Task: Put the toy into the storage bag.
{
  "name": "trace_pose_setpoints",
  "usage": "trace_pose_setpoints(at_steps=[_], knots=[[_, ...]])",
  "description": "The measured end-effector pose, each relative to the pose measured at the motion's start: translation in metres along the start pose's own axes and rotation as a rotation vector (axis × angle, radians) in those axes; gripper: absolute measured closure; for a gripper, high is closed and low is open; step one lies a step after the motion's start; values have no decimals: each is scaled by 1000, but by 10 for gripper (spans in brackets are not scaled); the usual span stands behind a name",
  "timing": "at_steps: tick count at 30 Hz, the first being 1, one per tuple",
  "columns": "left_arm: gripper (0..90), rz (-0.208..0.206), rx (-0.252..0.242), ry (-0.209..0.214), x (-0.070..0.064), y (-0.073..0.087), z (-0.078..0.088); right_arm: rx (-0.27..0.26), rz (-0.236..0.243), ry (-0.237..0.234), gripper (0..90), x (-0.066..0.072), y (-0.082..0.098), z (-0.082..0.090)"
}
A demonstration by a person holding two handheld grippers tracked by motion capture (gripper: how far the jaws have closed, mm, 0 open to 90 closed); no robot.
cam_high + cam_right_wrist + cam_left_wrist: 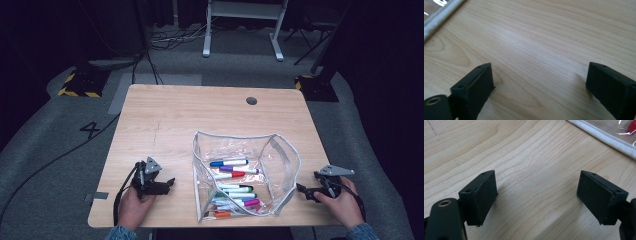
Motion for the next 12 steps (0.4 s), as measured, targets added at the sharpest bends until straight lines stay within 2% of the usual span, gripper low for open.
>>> trace_pose_setpoints(at_steps=[2,12], knots=[[168,-2,0,-2,0,0,0,-33,0,-13,64,0,0,0],[168,-4,-1,-4,0,1,1,-27,16,-21,53,1,3,1]])
Point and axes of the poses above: each handheld gripper's, and its own axes: z roughly backward along the jaws, y roughly out of its underside, x roughly to its left, the point moved 10 cm from there along -z, roughly forward along the jaws, and after that the axes turned 14 degrees about -z, right-handed, at the moved point
